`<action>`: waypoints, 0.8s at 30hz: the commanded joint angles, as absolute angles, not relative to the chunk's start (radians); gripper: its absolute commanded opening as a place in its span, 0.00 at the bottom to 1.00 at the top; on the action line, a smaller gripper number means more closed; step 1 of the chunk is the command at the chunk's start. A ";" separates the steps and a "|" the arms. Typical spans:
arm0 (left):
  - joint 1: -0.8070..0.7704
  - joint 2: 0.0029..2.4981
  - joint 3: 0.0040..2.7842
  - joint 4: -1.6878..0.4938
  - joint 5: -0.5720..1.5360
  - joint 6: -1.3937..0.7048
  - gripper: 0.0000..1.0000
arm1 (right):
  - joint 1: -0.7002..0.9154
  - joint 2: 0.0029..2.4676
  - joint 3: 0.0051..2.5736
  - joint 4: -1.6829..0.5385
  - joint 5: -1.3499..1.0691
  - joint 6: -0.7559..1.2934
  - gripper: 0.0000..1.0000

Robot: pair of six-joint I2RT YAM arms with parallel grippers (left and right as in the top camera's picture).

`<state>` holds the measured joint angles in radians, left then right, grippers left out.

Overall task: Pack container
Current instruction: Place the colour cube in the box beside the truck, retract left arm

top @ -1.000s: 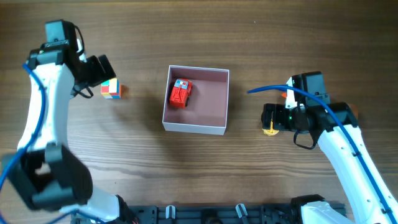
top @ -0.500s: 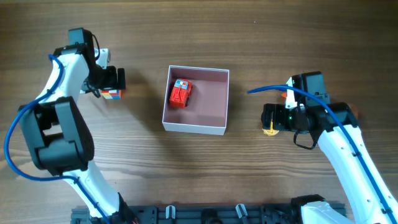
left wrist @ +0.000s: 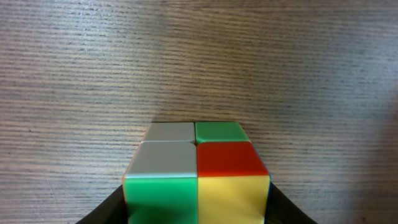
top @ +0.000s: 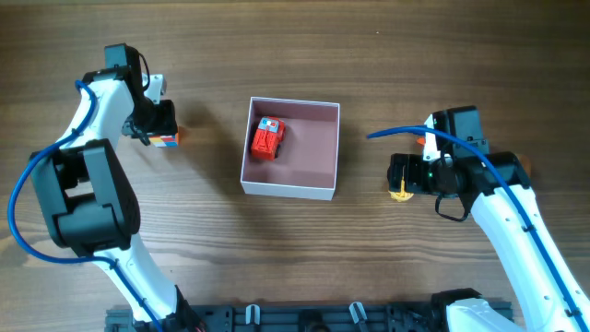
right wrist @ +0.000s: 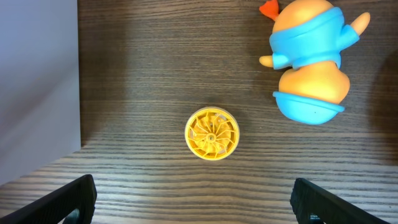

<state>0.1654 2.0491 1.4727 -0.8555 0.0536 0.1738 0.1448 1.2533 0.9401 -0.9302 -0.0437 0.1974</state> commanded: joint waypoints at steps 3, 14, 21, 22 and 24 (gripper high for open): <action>0.154 2.057 1.469 -0.884 0.071 0.176 0.21 | 0.143 1.259 0.961 -0.919 -0.022 0.201 1.00; -0.281 1.515 1.554 -1.010 -0.050 0.026 0.13 | 0.143 1.259 0.961 -0.918 -0.023 0.202 1.00; -0.610 1.613 1.515 -0.966 -0.038 -0.143 0.08 | 0.143 1.259 0.961 -0.925 -0.023 0.202 1.00; -0.636 1.678 1.508 -0.942 -0.038 -0.143 0.10 | 0.143 1.259 0.961 -0.928 -0.023 0.202 1.00; -0.649 1.768 1.508 -0.910 -0.038 -0.143 0.13 | 0.143 1.259 0.961 -0.934 -0.023 0.202 1.00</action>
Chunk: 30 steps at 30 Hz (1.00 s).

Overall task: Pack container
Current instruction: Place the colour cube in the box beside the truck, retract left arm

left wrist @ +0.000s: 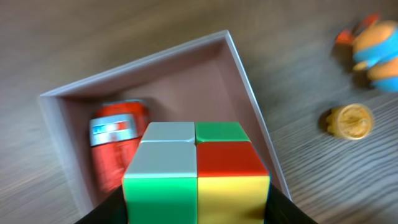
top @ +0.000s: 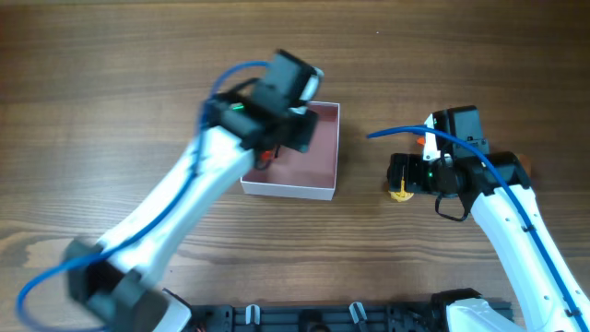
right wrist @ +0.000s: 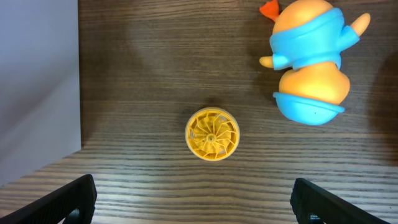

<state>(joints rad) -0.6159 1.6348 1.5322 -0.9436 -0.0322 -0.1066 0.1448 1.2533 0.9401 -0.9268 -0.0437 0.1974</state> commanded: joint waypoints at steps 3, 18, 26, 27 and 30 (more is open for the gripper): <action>-0.633 1.970 1.508 -0.848 -0.071 -0.142 0.20 | 0.143 1.259 0.961 -0.936 -0.023 0.202 1.00; -0.577 2.008 1.512 -0.766 -0.226 -0.135 0.82 | 0.143 1.259 0.961 -0.936 -0.023 0.202 1.00; -0.572 1.647 1.547 -0.930 -0.231 -0.214 1.00 | 0.144 1.245 0.968 -0.901 -0.085 0.216 1.00; -0.535 1.588 1.547 -0.965 -0.237 -0.226 1.00 | 0.144 1.232 0.986 -0.902 -0.093 0.216 1.00; -0.355 1.443 1.547 -1.040 -0.221 -0.276 1.00 | 0.175 1.176 1.093 -0.905 -0.105 0.172 1.00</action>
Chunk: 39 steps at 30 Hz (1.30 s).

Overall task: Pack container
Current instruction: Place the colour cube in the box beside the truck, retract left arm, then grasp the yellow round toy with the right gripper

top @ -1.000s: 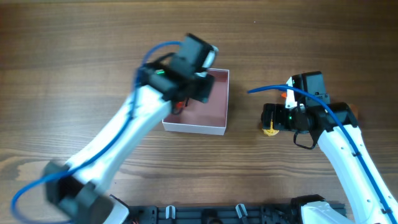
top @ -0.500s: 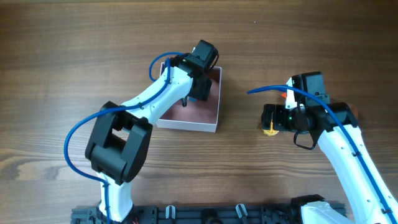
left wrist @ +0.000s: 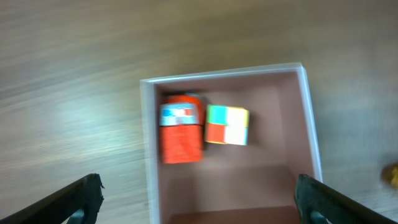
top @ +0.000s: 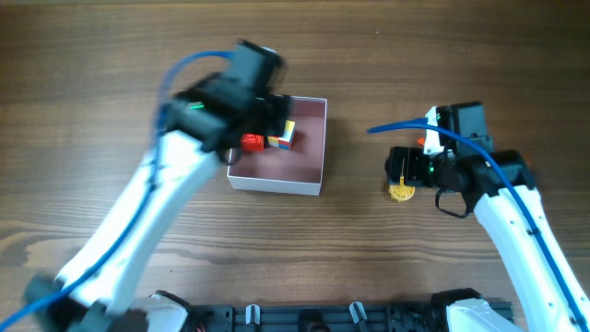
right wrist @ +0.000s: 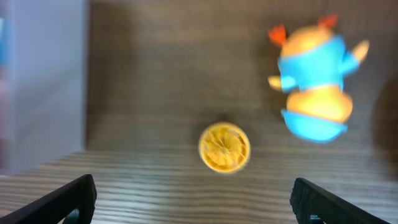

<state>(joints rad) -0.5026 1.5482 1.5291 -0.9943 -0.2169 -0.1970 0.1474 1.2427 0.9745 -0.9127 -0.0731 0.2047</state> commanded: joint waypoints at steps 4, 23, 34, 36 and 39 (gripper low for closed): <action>-0.062 1.396 1.505 -1.086 0.017 -0.312 1.00 | 0.196 1.219 1.137 -0.955 -0.075 0.131 1.00; 0.054 1.410 1.195 -0.924 0.116 -0.213 1.00 | 0.195 1.634 0.871 -0.754 -0.071 0.230 1.00; 0.054 1.410 1.195 -0.936 0.116 -0.213 1.00 | 0.195 1.635 0.791 -0.632 0.075 0.209 1.00; 0.054 1.410 1.195 -0.936 0.116 -0.213 1.00 | 0.195 1.635 0.762 -0.593 0.074 0.208 1.00; 0.054 1.410 1.195 -0.935 0.116 -0.213 1.00 | 0.195 1.635 0.760 -0.583 0.036 0.170 1.00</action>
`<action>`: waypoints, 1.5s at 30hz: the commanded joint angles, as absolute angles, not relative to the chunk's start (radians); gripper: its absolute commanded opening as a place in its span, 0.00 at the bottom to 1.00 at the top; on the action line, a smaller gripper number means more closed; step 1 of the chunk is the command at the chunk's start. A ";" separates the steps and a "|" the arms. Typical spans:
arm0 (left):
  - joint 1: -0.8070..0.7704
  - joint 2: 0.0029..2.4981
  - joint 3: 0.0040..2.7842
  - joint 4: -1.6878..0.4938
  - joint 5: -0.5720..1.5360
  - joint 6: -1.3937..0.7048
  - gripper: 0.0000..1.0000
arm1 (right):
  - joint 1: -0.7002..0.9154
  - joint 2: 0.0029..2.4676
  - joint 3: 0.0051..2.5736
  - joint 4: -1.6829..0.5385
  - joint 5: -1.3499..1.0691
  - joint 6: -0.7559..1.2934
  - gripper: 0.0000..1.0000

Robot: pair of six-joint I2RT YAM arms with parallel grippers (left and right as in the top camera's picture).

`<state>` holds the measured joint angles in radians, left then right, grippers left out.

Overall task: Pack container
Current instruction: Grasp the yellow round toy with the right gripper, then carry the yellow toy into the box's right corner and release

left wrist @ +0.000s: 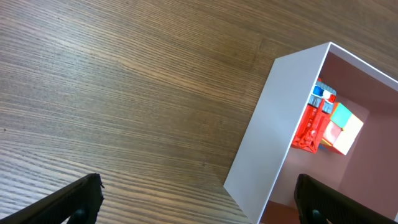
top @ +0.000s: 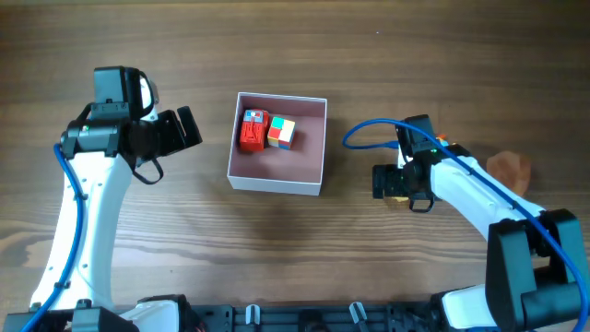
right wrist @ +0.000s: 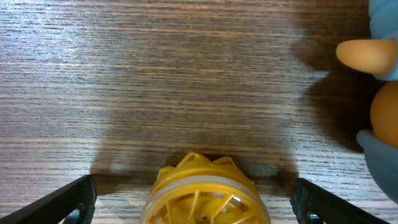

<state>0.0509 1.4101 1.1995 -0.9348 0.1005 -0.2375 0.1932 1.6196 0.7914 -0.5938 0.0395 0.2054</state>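
Note:
The white box with a pink inside [top: 277, 175] holds a red toy car [top: 251, 129] and a coloured cube [top: 281, 132] side by side; both also show in the left wrist view, the car [left wrist: 311, 124] and the cube [left wrist: 345, 124]. My left gripper [top: 177, 131] [left wrist: 199, 202] is open over bare wood left of the box wall [left wrist: 273, 137]. My right gripper [top: 392, 182] [right wrist: 199, 208] is open and low, with the yellow ribbed wheel [right wrist: 205, 193] between its fingers. A blue and orange duck toy [right wrist: 379, 74] lies just right of the wheel.
A brownish-orange blob [top: 509, 168] lies on the wooden table [top: 442, 55] at the right, beside my right arm. A black rail [top: 313, 318] runs along the table's front edge.
My left gripper, then open above the box, is now left of the box over bare wood. My right gripper has come much closer to the yellow wheel, which now sits between its open fingers.
My left gripper was shut on the cube at the table's far left, then held it over the box. Then the cube lay in the box beside the red car, the gripper open and the box a little further left. The right gripper stayed open above the wheel, now low around it.

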 commanded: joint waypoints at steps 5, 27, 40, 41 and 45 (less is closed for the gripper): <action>0.054 1.410 1.195 -0.935 0.116 -0.213 1.00 | 0.195 1.635 0.760 -0.564 0.006 0.160 0.97; 0.054 1.410 1.195 -0.935 0.116 -0.213 1.00 | 0.196 1.625 0.831 -0.657 -0.027 0.165 0.04; 0.054 1.410 1.195 -0.935 0.116 -0.213 1.00 | 0.516 1.608 1.428 -0.658 -0.045 -0.001 0.04; 0.054 1.410 1.195 -0.935 0.116 -0.213 1.00 | 0.524 1.650 1.428 -0.643 -0.045 -0.001 0.04; 0.054 1.410 1.195 -0.935 0.116 -0.213 1.00 | 0.524 1.834 1.429 -0.598 -0.052 -0.032 0.04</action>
